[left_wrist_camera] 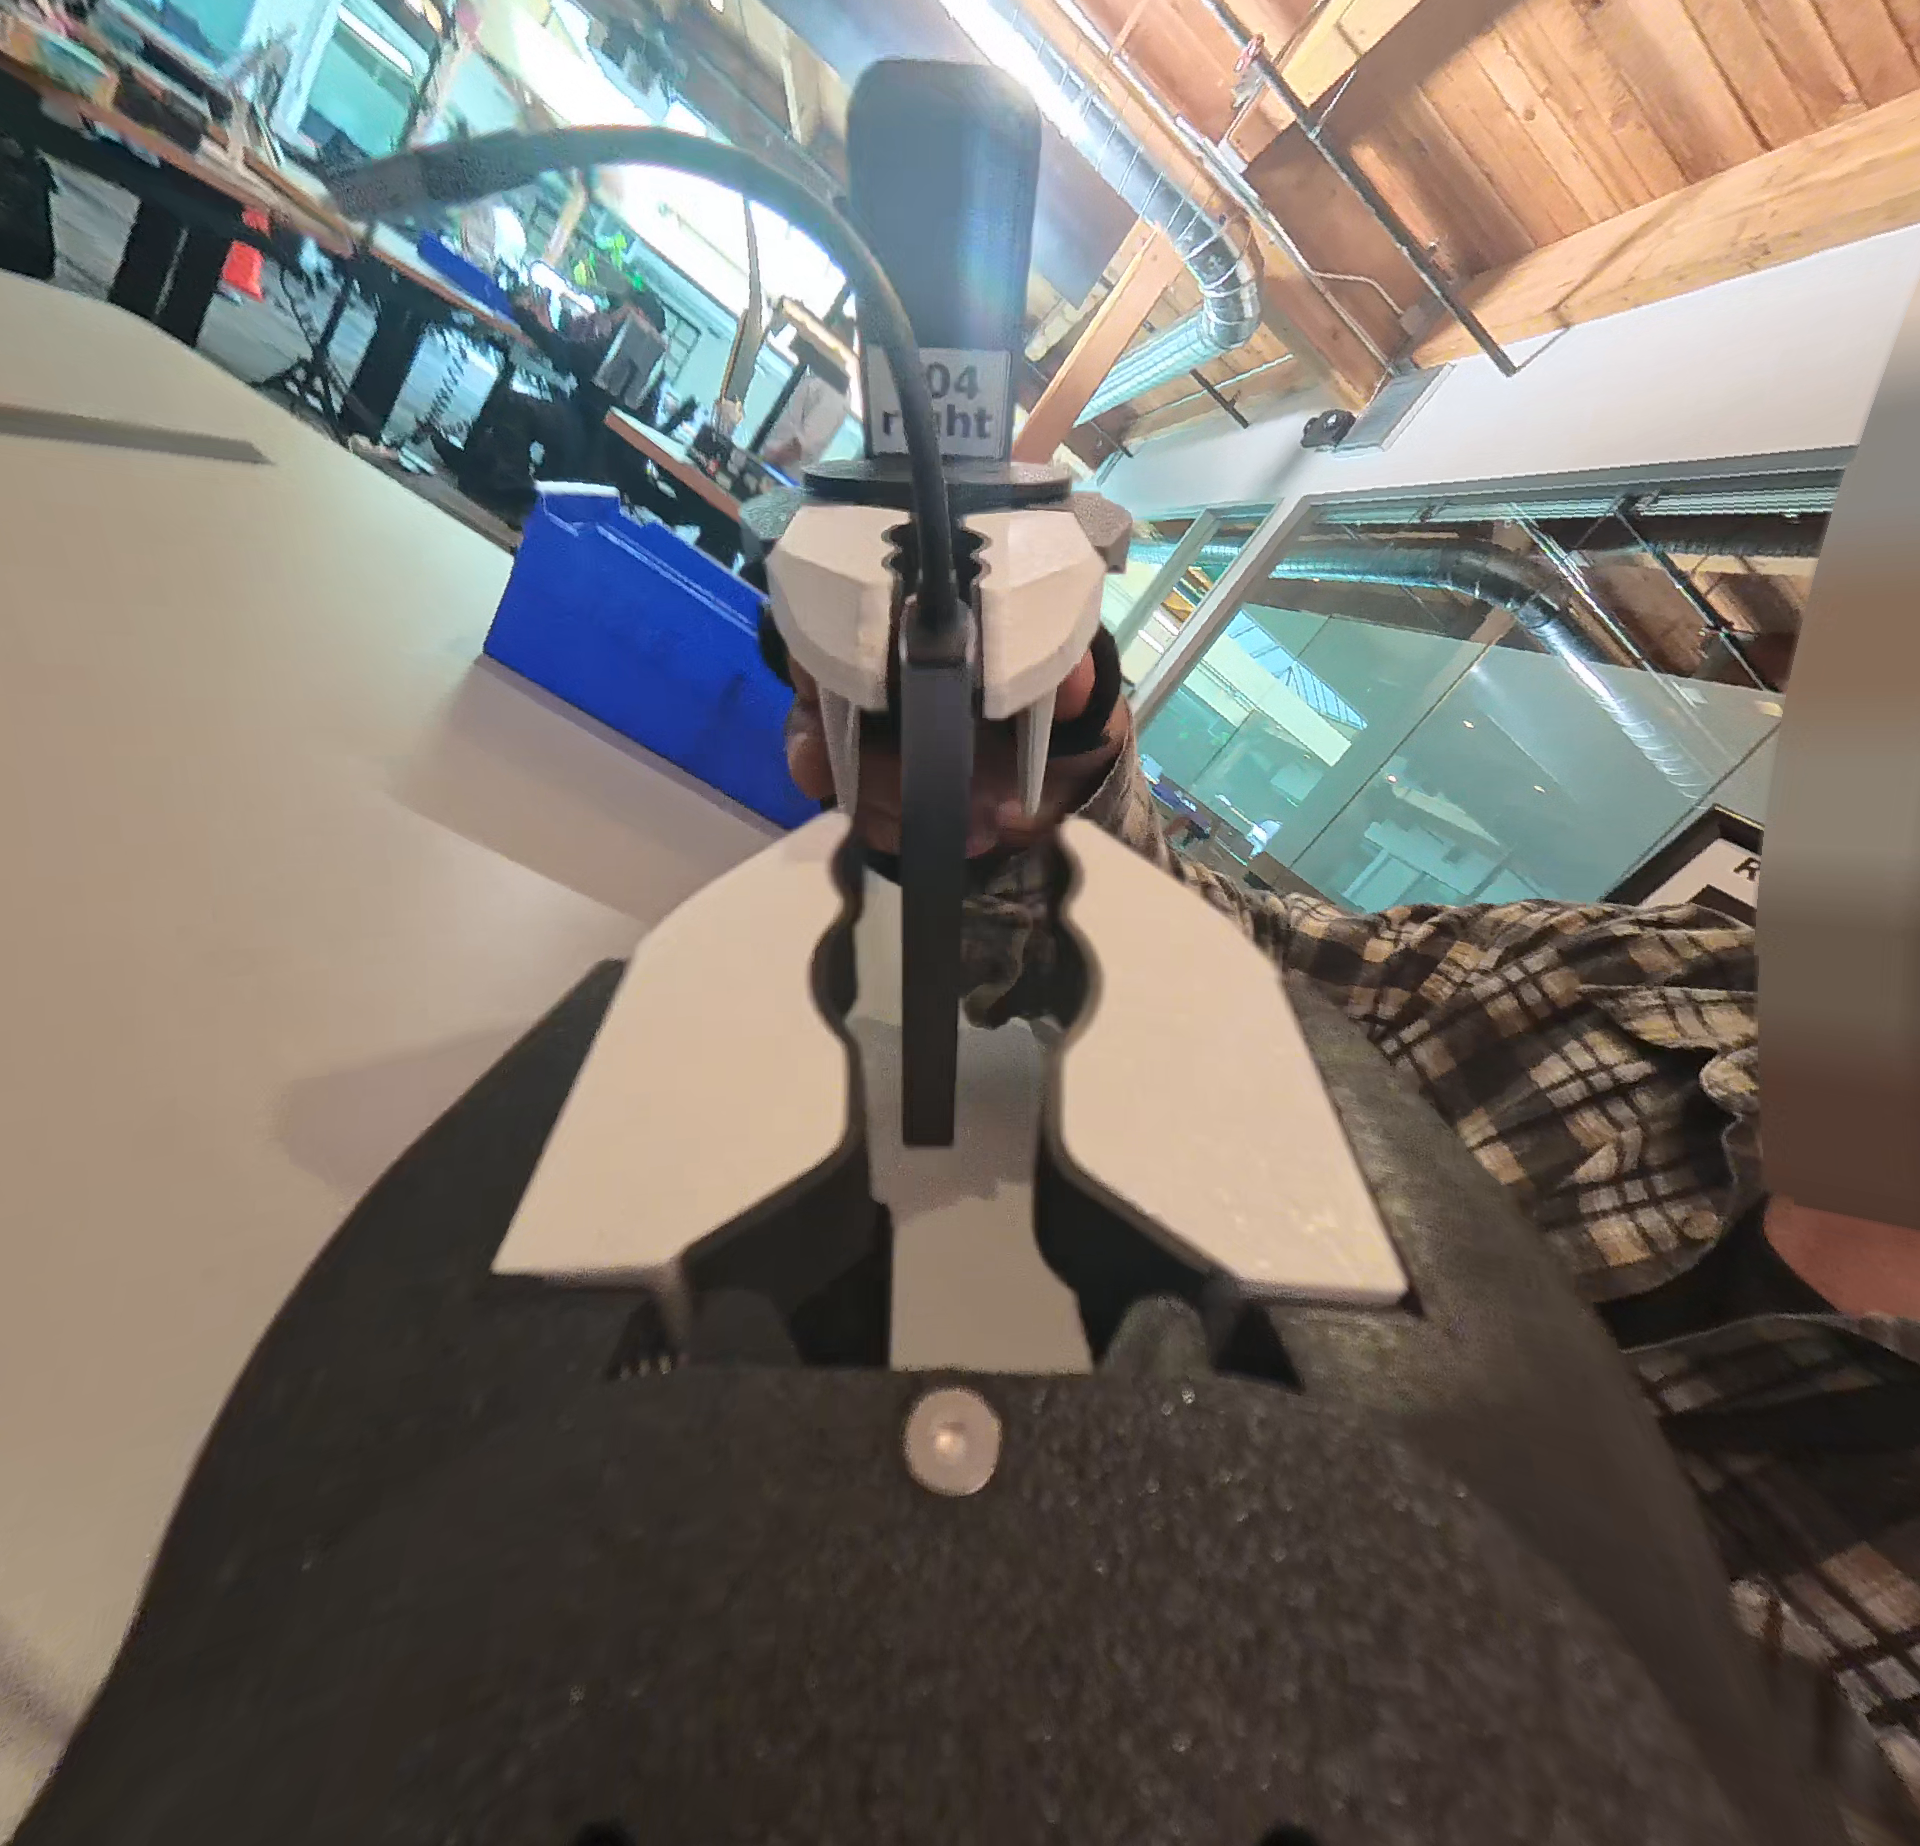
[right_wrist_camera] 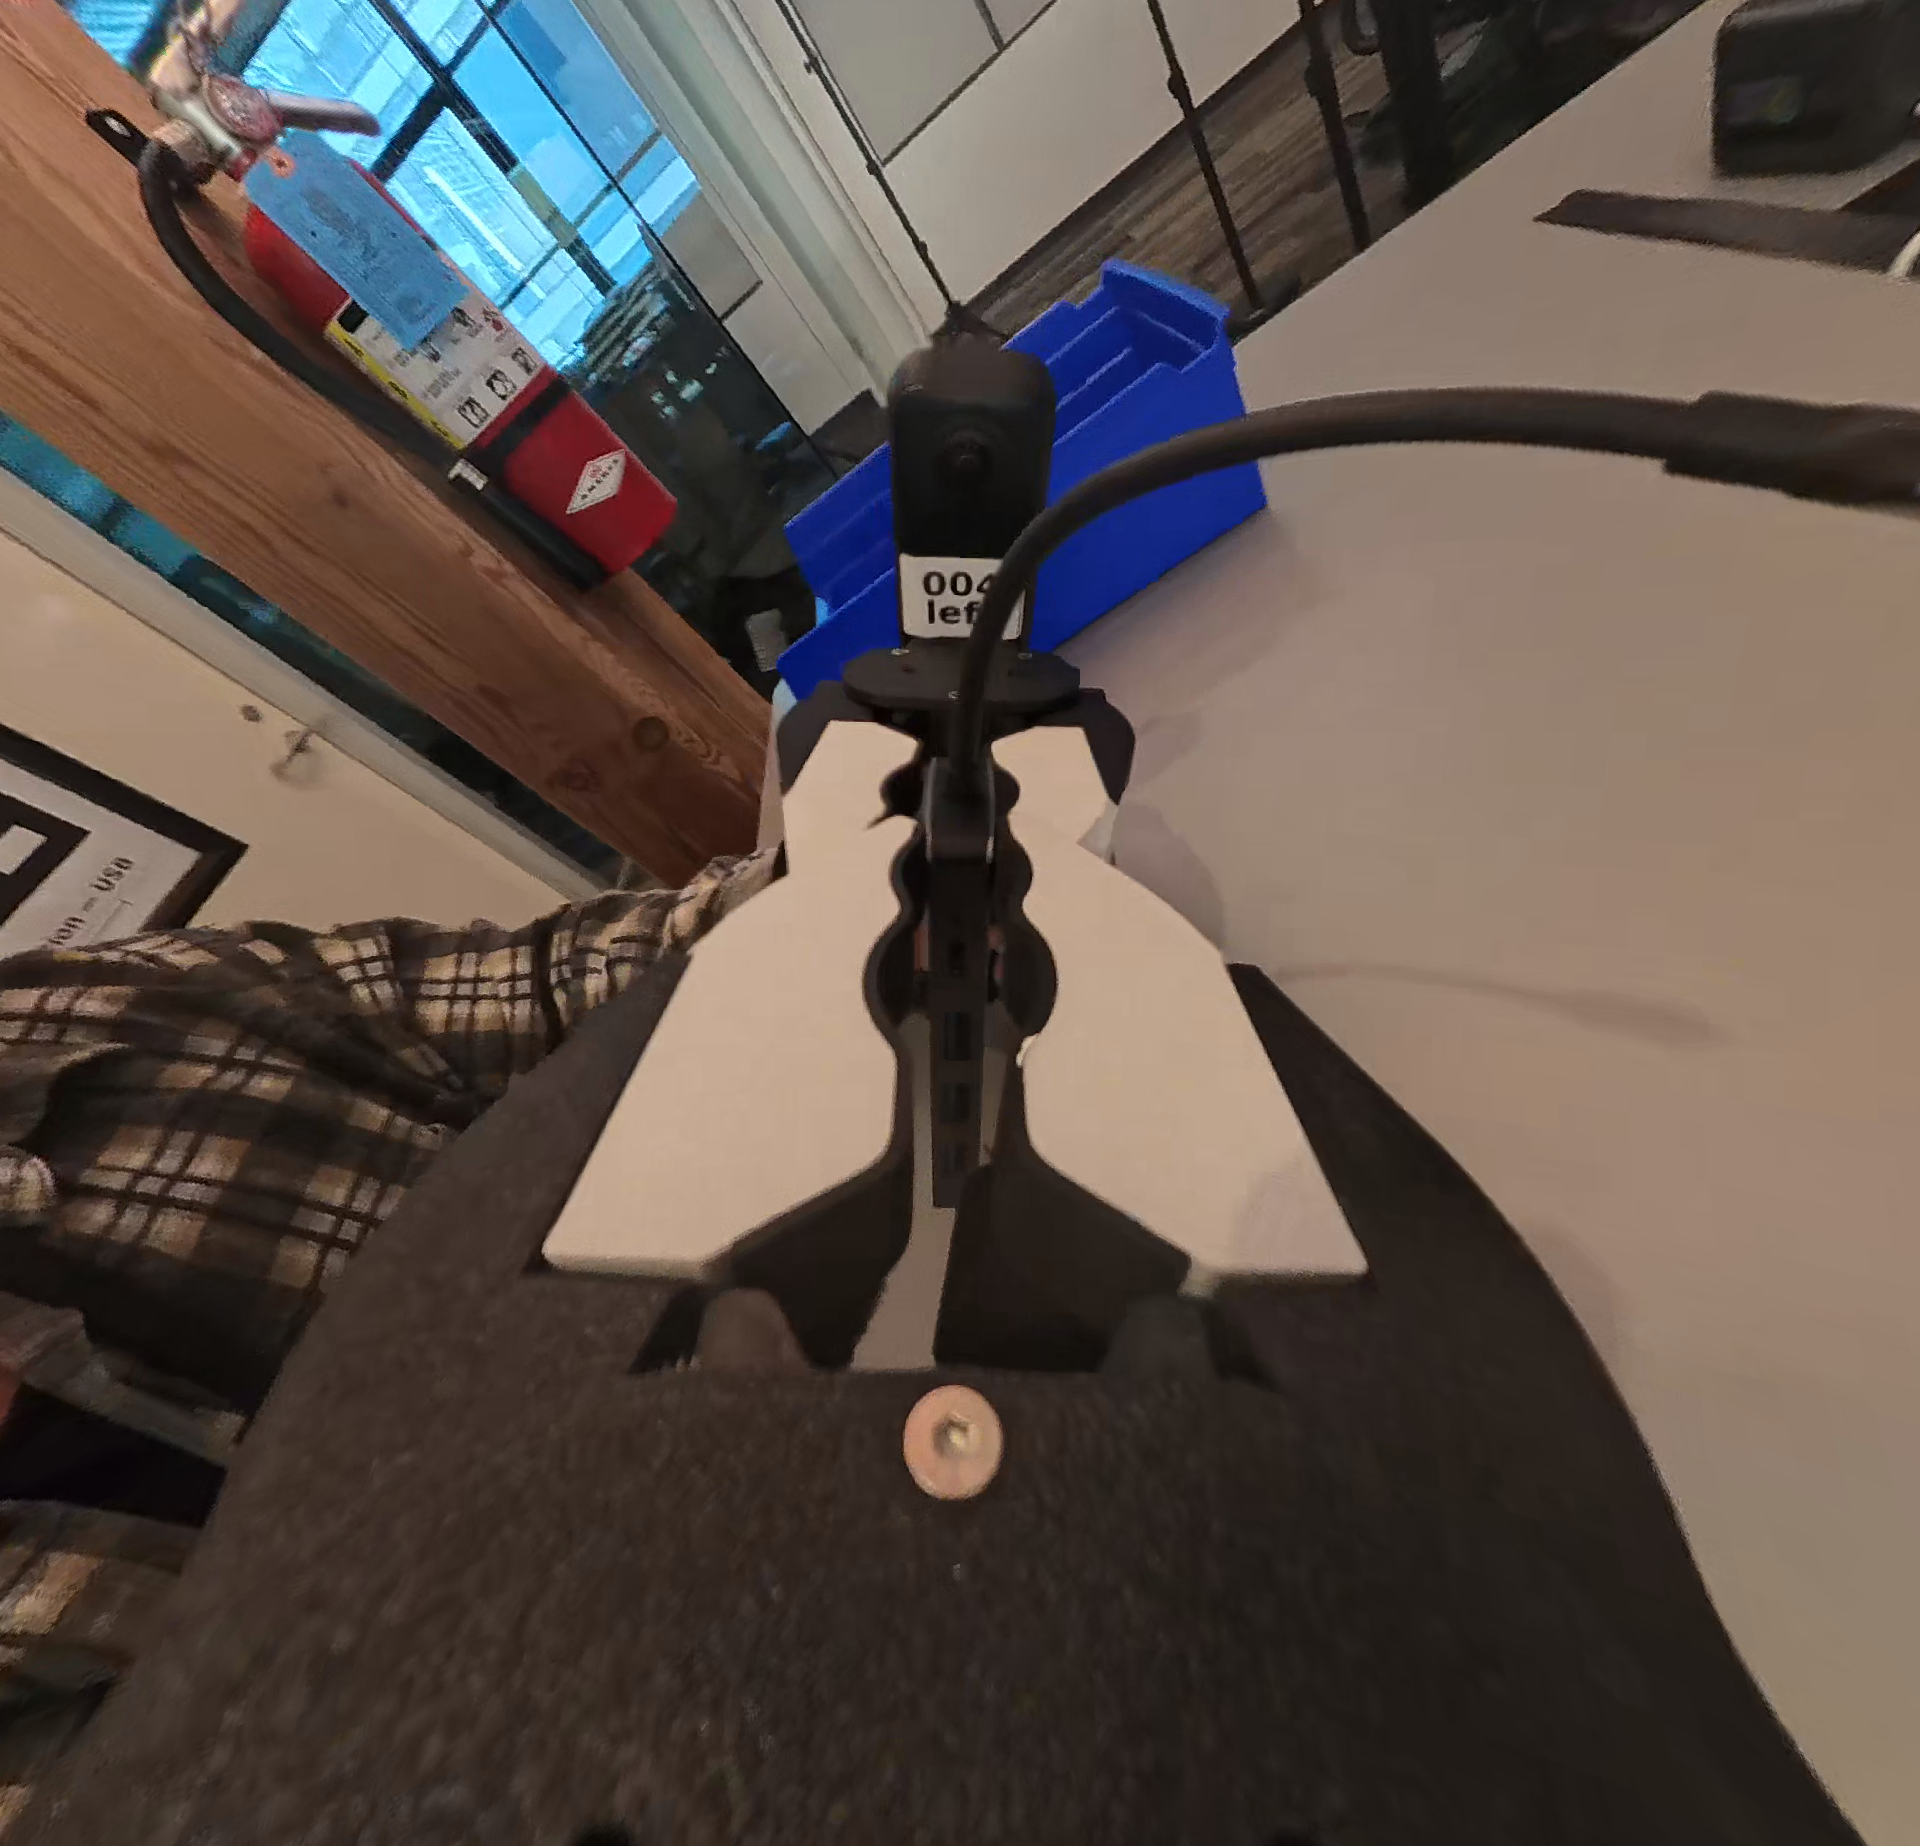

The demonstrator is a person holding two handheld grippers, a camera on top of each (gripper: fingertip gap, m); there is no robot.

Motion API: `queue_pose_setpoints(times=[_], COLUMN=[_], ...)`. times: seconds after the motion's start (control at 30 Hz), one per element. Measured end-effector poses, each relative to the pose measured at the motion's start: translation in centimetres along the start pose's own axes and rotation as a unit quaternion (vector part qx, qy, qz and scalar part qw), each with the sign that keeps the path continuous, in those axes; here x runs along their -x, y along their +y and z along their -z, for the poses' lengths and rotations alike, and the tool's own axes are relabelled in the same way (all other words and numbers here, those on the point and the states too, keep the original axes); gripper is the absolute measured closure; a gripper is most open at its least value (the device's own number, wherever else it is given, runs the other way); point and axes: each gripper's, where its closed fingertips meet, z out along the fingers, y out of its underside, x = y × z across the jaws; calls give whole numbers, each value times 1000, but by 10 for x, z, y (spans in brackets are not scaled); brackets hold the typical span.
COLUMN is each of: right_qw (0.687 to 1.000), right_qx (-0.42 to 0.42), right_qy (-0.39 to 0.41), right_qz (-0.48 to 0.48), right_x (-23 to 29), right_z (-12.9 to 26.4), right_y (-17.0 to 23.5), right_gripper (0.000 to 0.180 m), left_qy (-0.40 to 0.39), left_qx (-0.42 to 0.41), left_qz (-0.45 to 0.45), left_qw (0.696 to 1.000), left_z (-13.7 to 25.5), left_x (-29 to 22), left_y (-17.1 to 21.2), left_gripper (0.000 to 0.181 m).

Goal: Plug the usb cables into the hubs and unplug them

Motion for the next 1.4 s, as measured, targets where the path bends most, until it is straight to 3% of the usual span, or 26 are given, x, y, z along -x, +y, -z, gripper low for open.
queue_pose_setpoints(times=[0.07, 0.13, 0.3, 0.37, 0.5, 0.6, 0.77, 1.0, 1.2, 1.4], right_qw=[999, 997, 962, 931, 833, 782, 771, 750, 750, 761], right_qx=[-11, -27, -117, -153, -170, -184, -240, -230, -205, -171], right_qy=[27, 71, 242, 329, 525, 595, 582, 601, 619, 626], right_qz=[17, 34, 43, 38, 43, 9, -95, -149, -113, 19], right_x=[0, -3, -24, -35, -58, -78, -121, -156, -140, -82], right_z=[20, 54, 204, 279, 413, 469, 481, 478, 484, 475], right_y=[-8, -19, -60, -70, -61, -33, 15, 48, 33, -25], right_gripper=[169, 169, 169, 169, 169, 169, 170, 164, 152, 130], left_qy=[-7, -13, -18, -19, -22, -31, -38, -41, -36, -36], left_qx=[-10, -15, -23, -27, -30, -30, -29, -30, -29, -27], left_qz=[-22, -40, -53, -49, -48, -54, -48, -49, -47, -48], left_qw=[1000, 999, 998, 998, 998, 998, 998, 998, 998, 998], left_z=[-2, -4, -5, -5, -3, -1, 1, 4, 3, 2], left_x=[-1, -2, -3, -2, 0, 4, 9, 10, 7, 7], left_y=[-3, -5, -7, -7, -8, -8, -7, -8, -8, -7], left_gripper=[125, 114, 109, 111, 114, 118, 121, 125, 125, 125])
